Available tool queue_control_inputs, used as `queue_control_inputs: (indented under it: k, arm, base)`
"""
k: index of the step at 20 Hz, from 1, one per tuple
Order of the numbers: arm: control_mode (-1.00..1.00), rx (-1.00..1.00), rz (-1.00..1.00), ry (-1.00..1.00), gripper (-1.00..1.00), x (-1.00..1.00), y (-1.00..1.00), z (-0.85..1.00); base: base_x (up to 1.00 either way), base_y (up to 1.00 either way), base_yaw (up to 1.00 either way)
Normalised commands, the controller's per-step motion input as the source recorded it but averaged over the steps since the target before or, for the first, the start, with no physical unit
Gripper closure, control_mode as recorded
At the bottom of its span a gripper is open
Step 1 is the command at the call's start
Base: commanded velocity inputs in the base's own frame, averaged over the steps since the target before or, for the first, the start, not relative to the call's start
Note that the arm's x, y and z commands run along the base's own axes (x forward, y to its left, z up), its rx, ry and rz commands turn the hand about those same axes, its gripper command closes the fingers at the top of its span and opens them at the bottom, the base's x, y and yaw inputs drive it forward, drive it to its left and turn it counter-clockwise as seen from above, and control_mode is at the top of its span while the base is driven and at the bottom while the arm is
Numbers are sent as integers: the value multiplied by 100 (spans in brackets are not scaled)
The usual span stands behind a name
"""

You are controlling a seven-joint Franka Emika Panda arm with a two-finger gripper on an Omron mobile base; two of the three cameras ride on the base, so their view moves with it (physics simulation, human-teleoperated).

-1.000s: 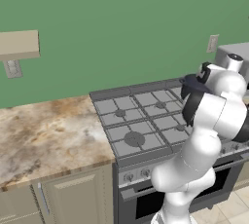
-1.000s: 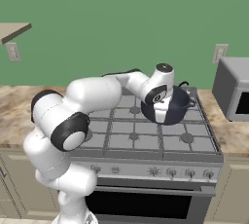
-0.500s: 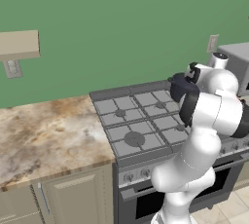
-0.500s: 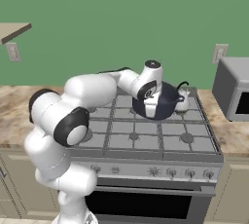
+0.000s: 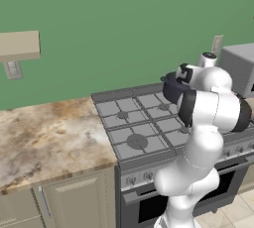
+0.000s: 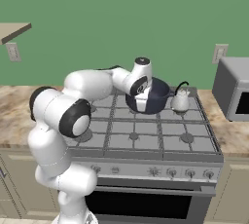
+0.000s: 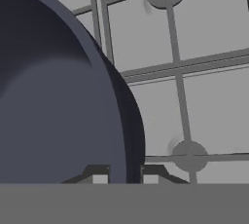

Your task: Pick the kettle from the cabinet and place it on a stove burner. Then pick the pot from the counter and place it on another stove burner. Finally, turn both burners on.

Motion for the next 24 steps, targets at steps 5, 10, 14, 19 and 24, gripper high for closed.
queue_control_inputs:
  k: [5,10,14,19,24]
  arm:
    - [-100,0,0,0,100,44,36,0]
    - [-100,0,0,0,100,41,29,-1]
    - [-100,0,0,0,100,36,19,-4]
    - [-100,0,0,0,100,34,16,-11]
    - [-100,0,0,0,100,27,12,-14]
  base:
    - [0,0,0]
    - [0,0,0]
    - [0,0,0]
    - [0,0,0]
    - [0,0,0]
